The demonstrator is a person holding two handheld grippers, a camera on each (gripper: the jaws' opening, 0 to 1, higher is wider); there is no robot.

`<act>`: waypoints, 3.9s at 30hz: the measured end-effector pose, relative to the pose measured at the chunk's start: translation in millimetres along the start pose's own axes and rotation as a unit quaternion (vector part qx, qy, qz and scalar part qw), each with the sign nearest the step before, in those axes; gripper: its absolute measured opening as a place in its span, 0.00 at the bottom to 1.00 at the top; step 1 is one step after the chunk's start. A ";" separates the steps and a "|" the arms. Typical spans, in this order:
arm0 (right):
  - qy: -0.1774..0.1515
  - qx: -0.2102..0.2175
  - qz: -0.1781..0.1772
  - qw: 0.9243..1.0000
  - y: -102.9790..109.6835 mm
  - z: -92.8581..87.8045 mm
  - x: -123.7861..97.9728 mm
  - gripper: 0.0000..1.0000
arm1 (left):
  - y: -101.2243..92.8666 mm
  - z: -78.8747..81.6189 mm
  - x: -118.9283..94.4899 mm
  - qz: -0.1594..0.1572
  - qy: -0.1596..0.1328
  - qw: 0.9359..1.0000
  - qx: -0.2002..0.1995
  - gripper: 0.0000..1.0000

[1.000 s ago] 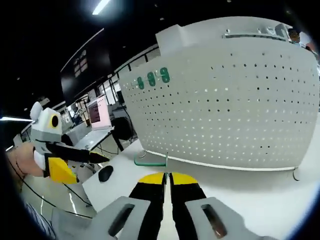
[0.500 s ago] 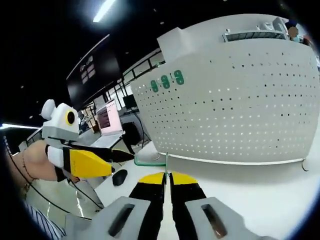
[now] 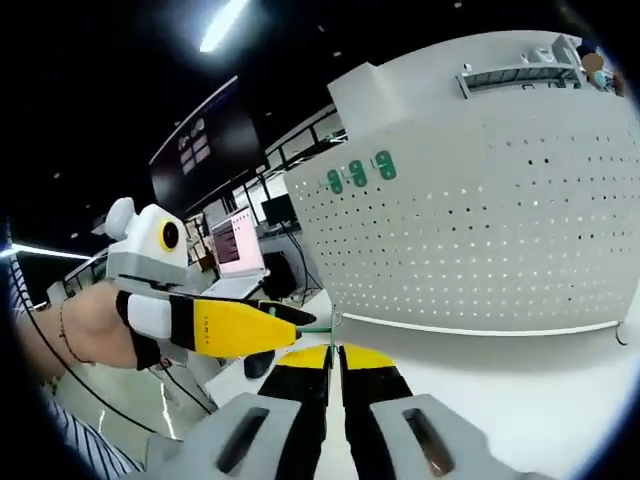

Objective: Insert the hook assembly into the mounting plate slot until the hook locks in place.

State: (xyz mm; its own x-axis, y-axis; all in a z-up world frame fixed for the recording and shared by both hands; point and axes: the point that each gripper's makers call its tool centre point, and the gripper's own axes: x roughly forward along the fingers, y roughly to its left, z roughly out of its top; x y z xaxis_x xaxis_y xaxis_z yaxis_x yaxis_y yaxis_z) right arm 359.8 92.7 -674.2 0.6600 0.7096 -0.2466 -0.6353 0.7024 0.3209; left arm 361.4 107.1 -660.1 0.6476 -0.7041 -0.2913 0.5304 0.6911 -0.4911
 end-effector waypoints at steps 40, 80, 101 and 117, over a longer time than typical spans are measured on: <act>-0.015 -0.015 0.010 1.000 13.1 5.7 -2.8 0.00 | -13.4 1.9 -5.0 -0.036 -0.018 0.998 -0.056 0.05; 0.043 -0.051 -0.025 0.997 -10.6 2.9 -16.9 0.22 | 13.2 28.2 -20.7 0.072 -0.021 0.995 0.062 0.01; 0.065 0.001 -0.081 0.995 -51.8 -28.1 -50.6 0.40 | 53.3 85.8 -47.2 0.164 -0.092 0.972 0.139 0.01; 0.095 0.009 -0.131 0.987 -83.6 -59.9 -82.1 0.38 | 87.4 125.1 -51.8 0.228 -0.157 0.944 0.181 0.01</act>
State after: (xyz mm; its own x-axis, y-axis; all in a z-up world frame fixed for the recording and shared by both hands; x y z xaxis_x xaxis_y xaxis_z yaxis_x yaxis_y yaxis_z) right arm 334.7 -20.9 -735.5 0.7126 0.5029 -0.4891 -0.4446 0.8631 0.2397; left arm 442.7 224.4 -585.2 0.9538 -0.2761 -0.1188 0.2727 0.9611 -0.0445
